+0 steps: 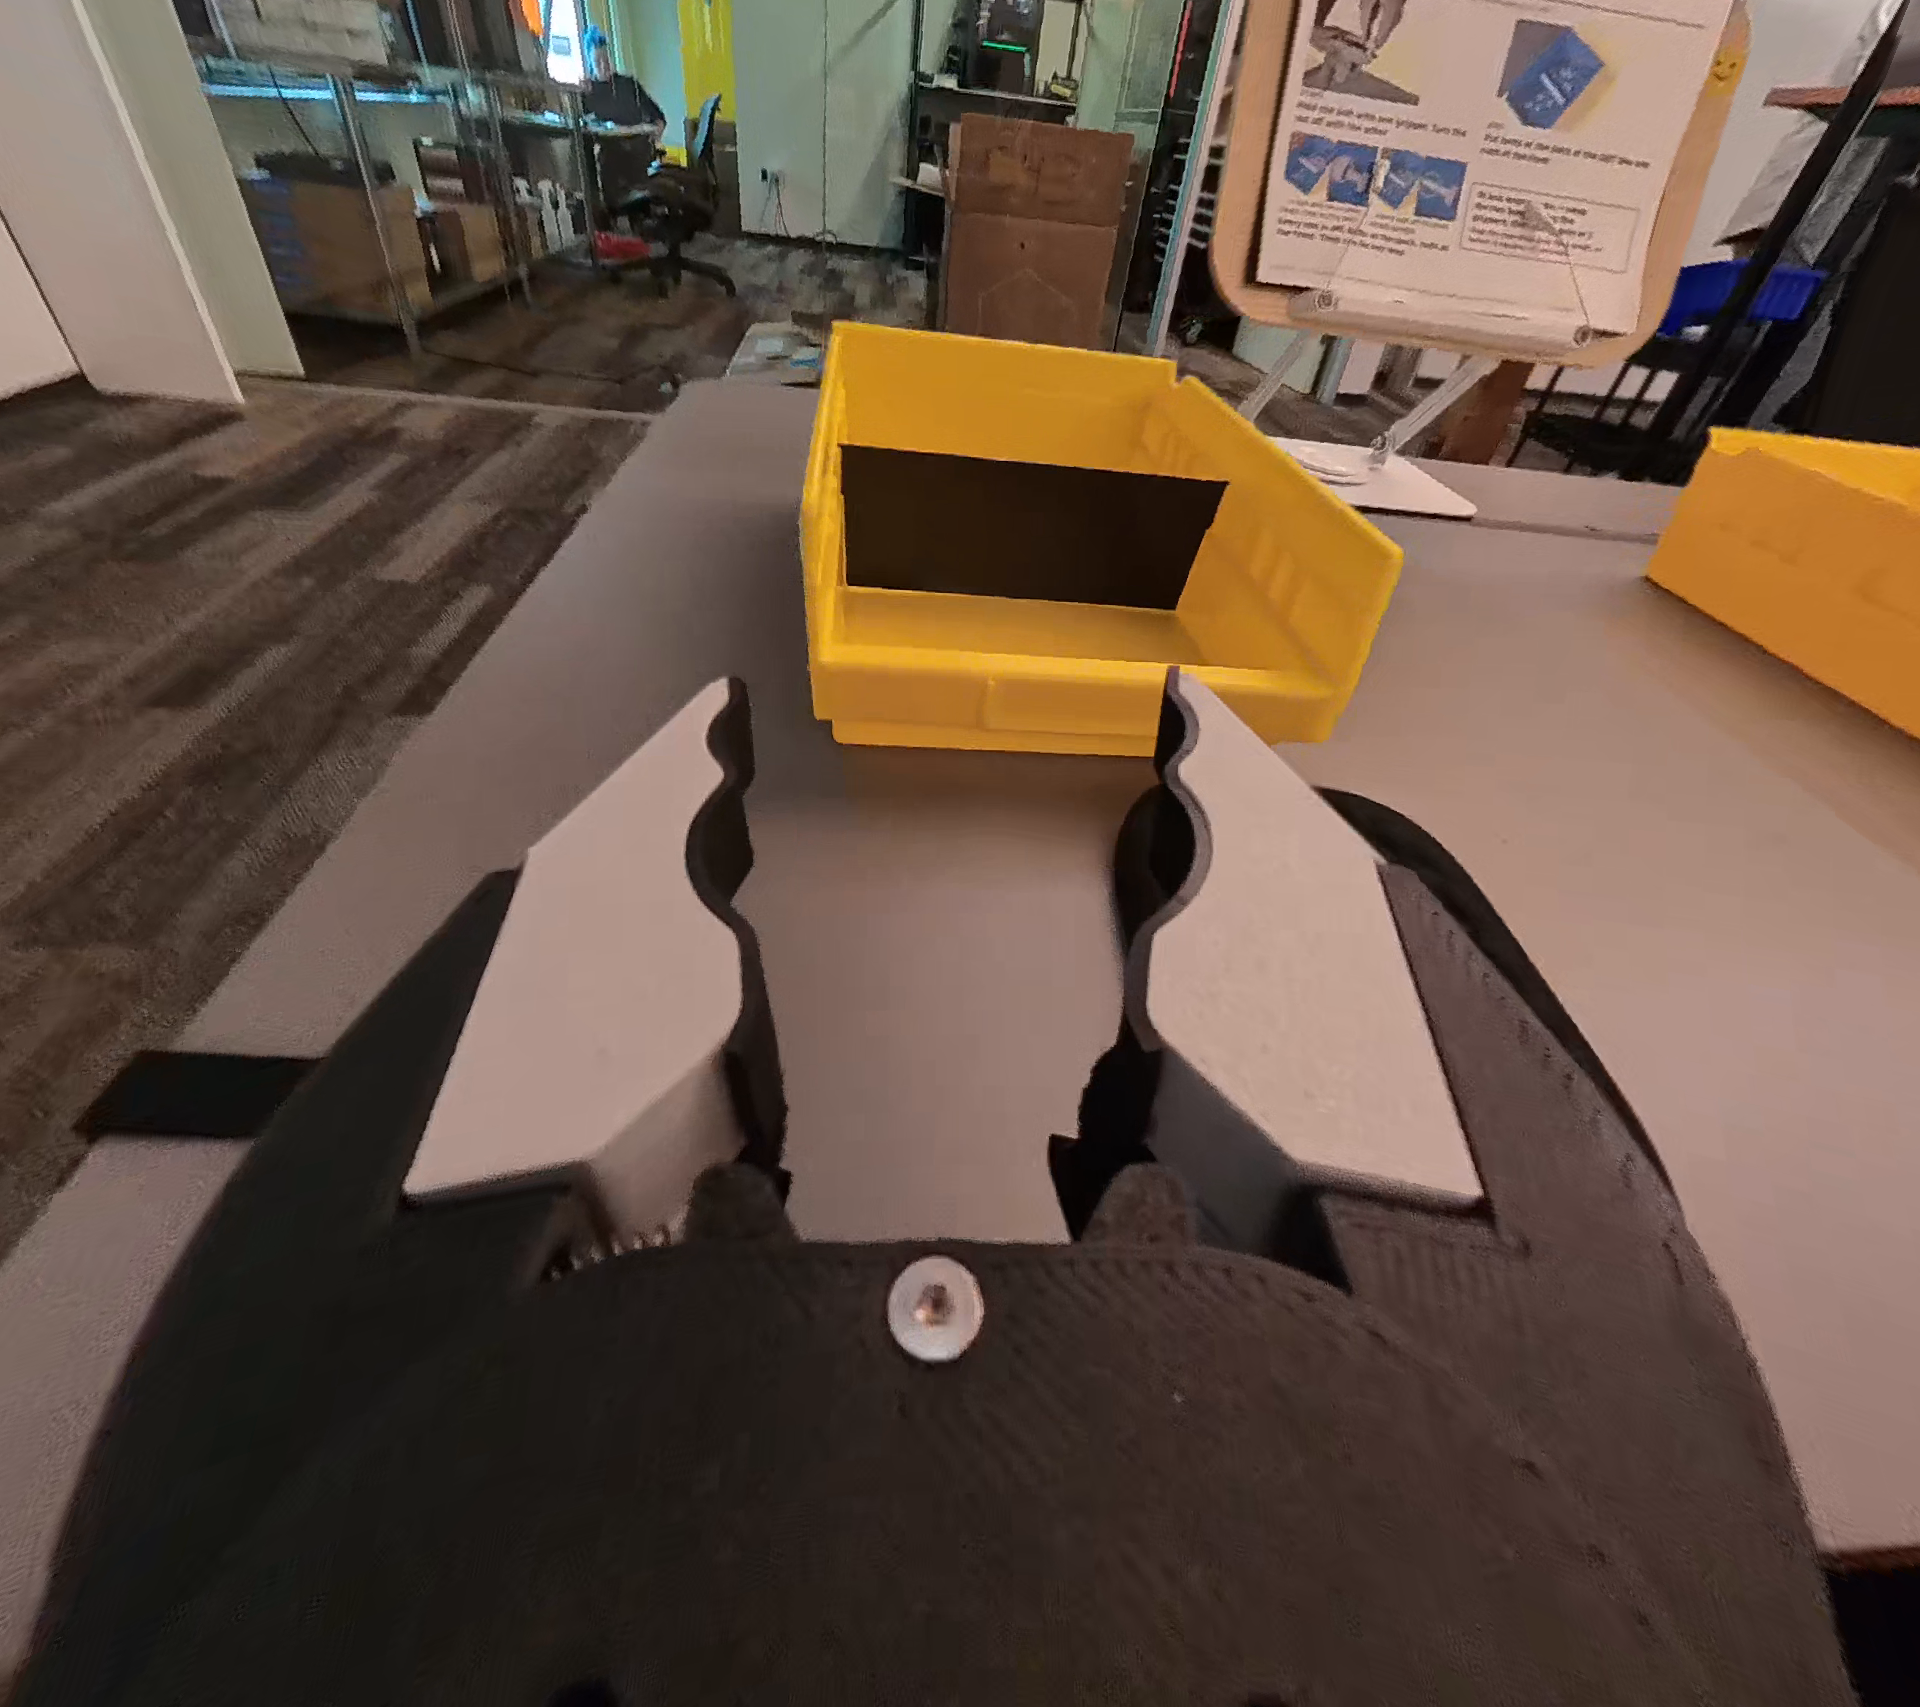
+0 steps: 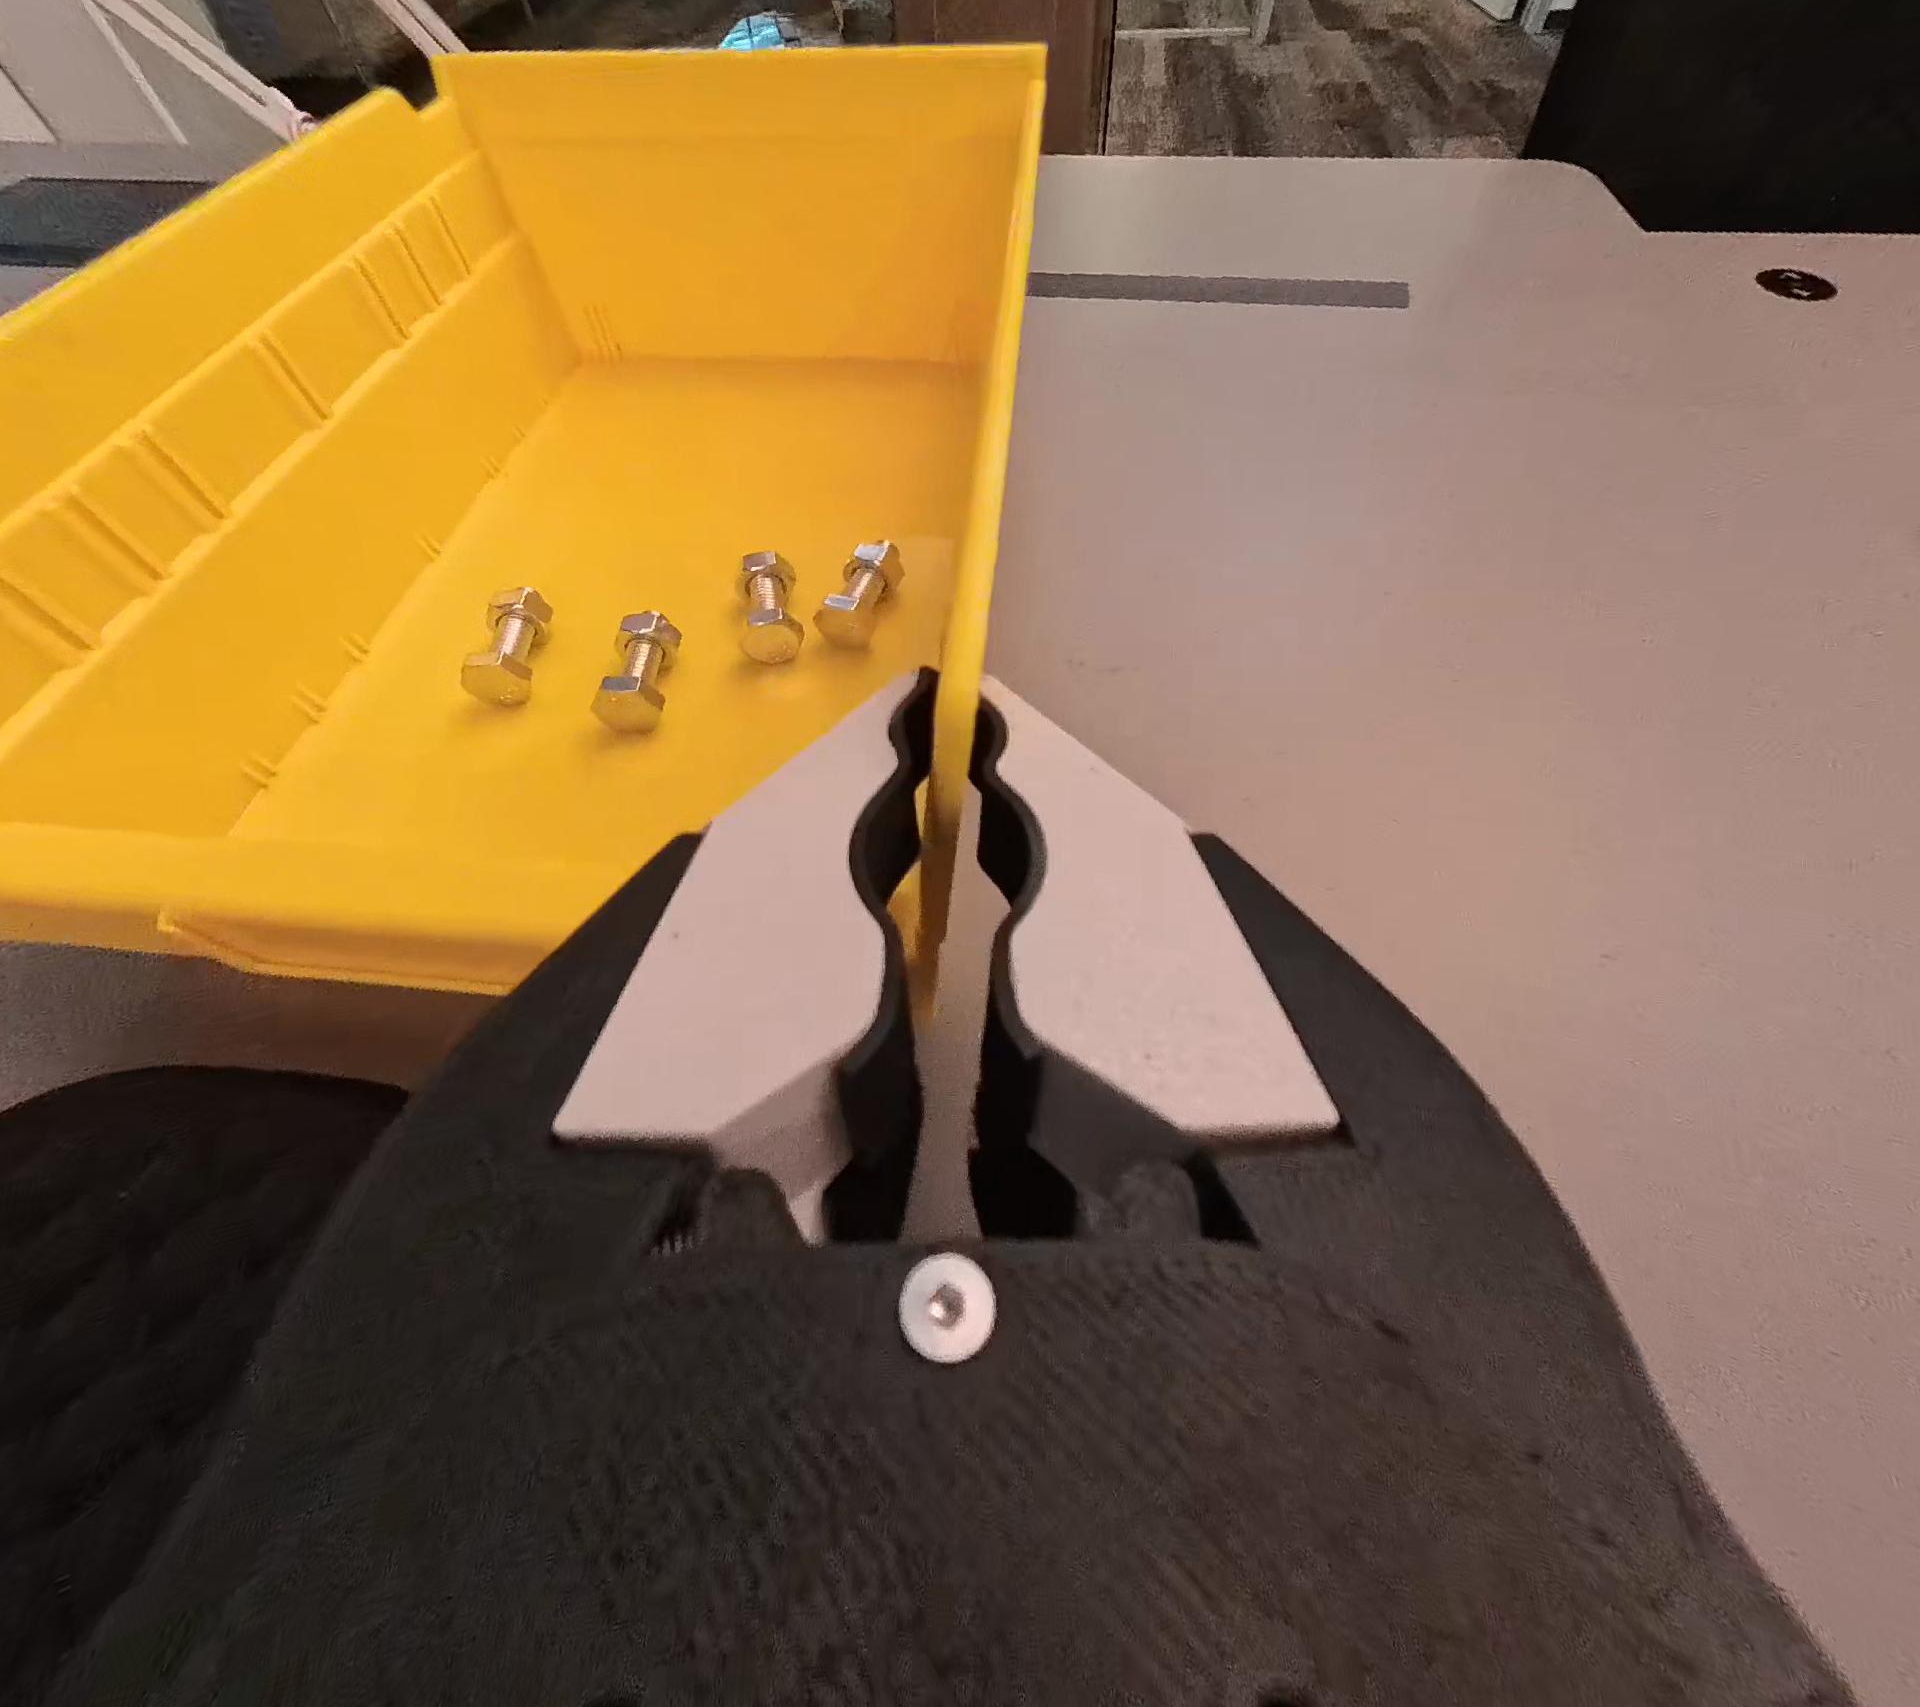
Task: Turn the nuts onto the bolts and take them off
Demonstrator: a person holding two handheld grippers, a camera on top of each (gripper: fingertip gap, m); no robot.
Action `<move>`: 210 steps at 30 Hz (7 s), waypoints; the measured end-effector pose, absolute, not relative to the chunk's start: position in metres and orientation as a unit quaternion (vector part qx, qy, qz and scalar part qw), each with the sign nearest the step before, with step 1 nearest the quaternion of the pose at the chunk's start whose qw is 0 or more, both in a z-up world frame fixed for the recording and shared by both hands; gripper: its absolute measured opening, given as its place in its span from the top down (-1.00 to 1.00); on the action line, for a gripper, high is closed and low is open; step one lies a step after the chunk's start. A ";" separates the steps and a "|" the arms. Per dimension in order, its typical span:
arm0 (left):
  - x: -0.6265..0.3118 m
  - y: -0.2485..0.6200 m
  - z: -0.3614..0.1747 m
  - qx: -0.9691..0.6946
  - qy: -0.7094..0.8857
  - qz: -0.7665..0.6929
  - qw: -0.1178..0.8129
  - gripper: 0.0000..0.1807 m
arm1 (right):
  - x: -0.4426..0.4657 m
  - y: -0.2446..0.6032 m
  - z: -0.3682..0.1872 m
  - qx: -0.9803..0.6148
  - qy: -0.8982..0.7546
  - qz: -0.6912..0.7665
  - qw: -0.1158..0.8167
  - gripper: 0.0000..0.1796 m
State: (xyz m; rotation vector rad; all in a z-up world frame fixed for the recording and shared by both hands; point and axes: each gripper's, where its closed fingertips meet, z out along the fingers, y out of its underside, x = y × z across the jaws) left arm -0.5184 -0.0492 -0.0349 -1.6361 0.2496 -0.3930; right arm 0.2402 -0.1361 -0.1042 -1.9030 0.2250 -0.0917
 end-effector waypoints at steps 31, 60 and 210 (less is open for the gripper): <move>-0.493 0.089 -0.067 -0.774 0.128 -0.165 0.598 0.43 | 0.205 -0.159 -0.105 -0.832 0.082 -0.080 0.543 0.94; -0.468 0.076 -0.088 -0.760 0.215 -0.086 0.607 0.94 | 0.172 -0.139 -0.116 -0.855 0.109 -0.045 0.505 0.91; -0.145 0.020 -0.064 -0.808 0.311 -0.337 0.371 0.14 | 0.280 -0.171 -0.055 -0.939 0.213 0.130 0.238 0.99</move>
